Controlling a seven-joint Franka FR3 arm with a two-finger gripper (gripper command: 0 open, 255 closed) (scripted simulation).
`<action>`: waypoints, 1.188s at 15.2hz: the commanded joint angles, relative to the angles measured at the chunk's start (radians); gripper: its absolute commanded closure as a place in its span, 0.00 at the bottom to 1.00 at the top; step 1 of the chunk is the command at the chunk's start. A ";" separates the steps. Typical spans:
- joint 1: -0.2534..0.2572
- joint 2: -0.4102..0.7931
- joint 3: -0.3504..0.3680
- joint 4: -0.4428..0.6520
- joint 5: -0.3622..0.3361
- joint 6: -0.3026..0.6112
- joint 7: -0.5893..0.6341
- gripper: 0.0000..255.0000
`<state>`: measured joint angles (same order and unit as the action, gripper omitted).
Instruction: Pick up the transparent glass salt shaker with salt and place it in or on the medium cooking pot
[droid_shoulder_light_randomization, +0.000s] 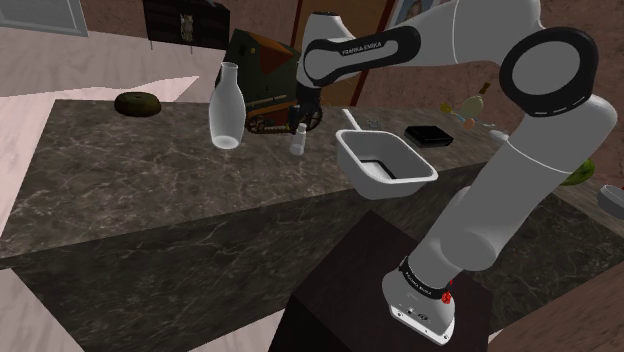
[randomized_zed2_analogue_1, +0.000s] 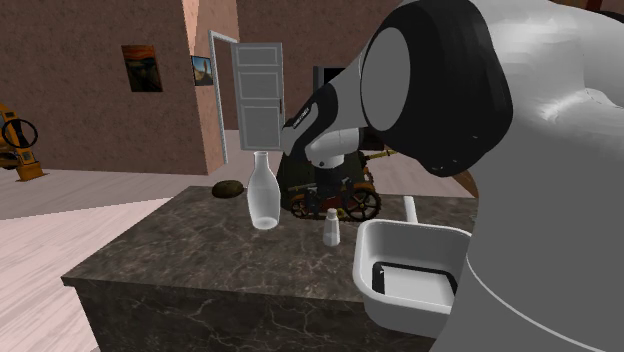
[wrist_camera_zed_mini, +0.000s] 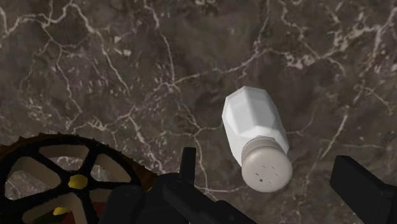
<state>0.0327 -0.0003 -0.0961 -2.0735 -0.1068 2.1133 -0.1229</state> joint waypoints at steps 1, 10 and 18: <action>0.000 0.000 0.000 0.000 0.000 0.001 0.000 0.00; 0.000 0.001 0.000 0.000 0.000 0.001 0.000 1.00; 0.001 -0.020 0.001 0.044 0.002 -0.064 -0.005 1.00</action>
<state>0.0330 -0.0154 -0.0958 -2.0393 -0.1055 2.0645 -0.1275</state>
